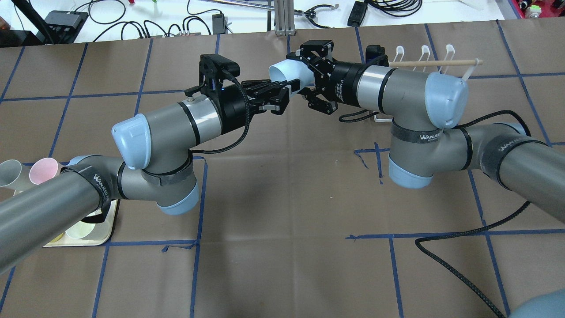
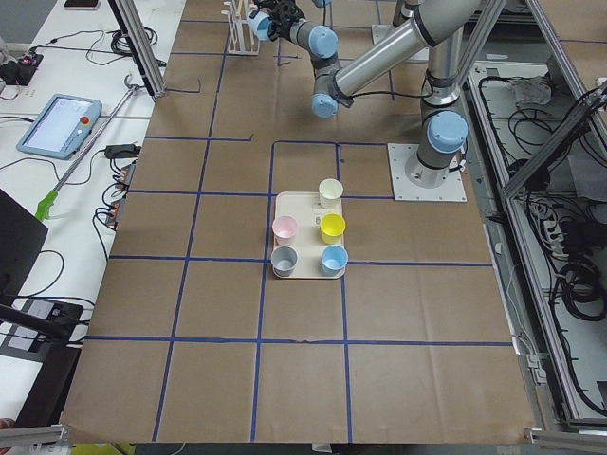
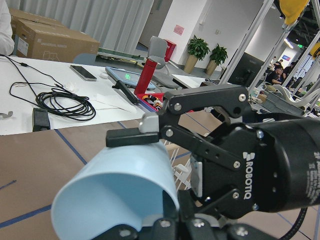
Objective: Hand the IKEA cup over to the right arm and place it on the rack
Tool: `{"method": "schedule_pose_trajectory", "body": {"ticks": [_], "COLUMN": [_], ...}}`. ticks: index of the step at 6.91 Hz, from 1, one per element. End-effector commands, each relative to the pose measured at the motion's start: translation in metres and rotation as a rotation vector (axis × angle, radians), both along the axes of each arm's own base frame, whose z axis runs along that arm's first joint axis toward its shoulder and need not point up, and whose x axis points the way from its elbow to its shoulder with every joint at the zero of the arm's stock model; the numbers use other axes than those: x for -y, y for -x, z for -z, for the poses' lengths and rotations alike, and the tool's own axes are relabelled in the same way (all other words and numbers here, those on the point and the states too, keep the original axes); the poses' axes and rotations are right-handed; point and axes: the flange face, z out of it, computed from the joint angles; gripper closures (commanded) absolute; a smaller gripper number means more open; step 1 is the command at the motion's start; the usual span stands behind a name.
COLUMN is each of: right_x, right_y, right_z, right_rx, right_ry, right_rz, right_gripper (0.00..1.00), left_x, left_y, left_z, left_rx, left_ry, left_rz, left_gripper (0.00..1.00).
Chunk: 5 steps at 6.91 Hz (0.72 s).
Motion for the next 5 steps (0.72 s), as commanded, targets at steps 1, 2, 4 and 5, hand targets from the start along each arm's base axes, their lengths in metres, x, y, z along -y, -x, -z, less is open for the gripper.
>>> {"method": "schedule_pose_trajectory", "body": {"ticks": [1,2,4,5], "right_x": [0.000,0.000,-0.001,-0.001], "right_y": [0.000,0.001,0.000,0.000], "right_z": [-0.002,-0.002,-0.002,-0.004], "right_rx": [0.000,-0.001,0.000,0.001], "right_ry": [0.003,0.003,0.005,0.008], "right_rz": [0.001,0.002,0.001,-0.001], "right_gripper": [0.32,0.33,0.37,0.39], "left_x": [0.003,0.007,0.006,0.002], "left_y": [-0.001,-0.002,-0.003,-0.005], "left_z": [-0.004,-0.006,-0.013,-0.014], "left_rx": [0.005,0.012,0.010,-0.009], "left_ry": [0.010,0.020,0.034,0.012], "left_rz": [-0.015,-0.033,-0.036,-0.039], "left_gripper": [0.51,0.30,0.15,0.10]}}
